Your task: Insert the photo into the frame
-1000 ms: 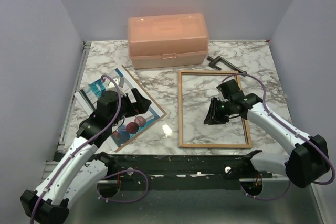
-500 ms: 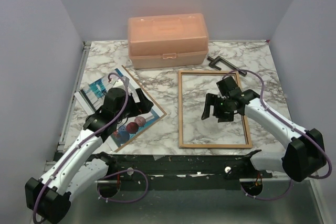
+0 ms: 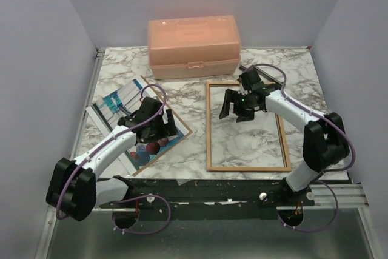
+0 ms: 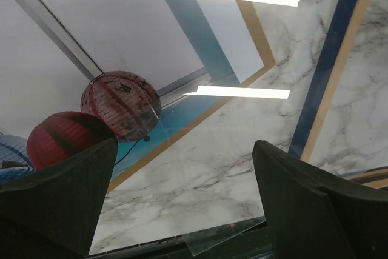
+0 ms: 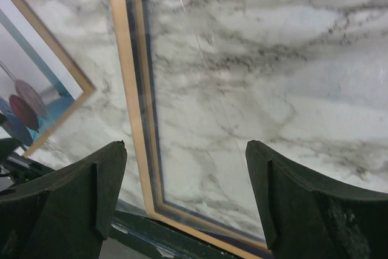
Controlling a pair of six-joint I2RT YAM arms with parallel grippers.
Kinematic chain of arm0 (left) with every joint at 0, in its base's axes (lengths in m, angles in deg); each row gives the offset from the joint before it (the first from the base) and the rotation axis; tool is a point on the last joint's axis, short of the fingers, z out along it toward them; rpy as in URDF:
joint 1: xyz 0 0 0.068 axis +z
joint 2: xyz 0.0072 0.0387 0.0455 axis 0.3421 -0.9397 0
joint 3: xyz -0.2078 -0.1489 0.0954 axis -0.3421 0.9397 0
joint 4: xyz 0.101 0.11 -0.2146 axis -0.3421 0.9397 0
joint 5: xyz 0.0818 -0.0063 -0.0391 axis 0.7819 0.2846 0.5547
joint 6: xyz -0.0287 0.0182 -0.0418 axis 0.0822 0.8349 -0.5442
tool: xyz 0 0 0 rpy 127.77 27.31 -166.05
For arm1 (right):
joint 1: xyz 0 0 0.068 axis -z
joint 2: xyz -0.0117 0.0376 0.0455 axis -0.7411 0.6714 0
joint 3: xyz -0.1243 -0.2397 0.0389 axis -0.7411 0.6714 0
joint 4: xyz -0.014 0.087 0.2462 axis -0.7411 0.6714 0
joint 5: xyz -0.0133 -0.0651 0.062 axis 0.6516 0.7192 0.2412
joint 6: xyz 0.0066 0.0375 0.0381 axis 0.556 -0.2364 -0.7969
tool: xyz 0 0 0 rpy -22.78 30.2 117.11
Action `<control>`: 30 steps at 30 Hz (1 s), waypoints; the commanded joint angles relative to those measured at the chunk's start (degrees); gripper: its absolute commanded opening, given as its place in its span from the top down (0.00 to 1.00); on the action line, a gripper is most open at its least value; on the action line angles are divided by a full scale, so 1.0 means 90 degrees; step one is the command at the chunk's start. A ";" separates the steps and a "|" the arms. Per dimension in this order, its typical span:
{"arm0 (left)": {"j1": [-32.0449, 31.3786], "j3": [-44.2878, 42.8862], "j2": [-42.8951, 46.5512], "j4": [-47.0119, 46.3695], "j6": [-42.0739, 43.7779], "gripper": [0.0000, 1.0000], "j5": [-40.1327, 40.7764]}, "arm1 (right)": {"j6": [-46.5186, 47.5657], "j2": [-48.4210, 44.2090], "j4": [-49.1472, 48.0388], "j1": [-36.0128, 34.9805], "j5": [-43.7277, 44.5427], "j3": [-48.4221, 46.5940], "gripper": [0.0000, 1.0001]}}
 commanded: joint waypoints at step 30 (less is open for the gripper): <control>0.0286 0.0399 -0.1322 -0.0791 -0.0197 0.17 -0.0770 | 0.0396 0.1829 -0.2047 0.0419 -0.3515 -0.0244 0.85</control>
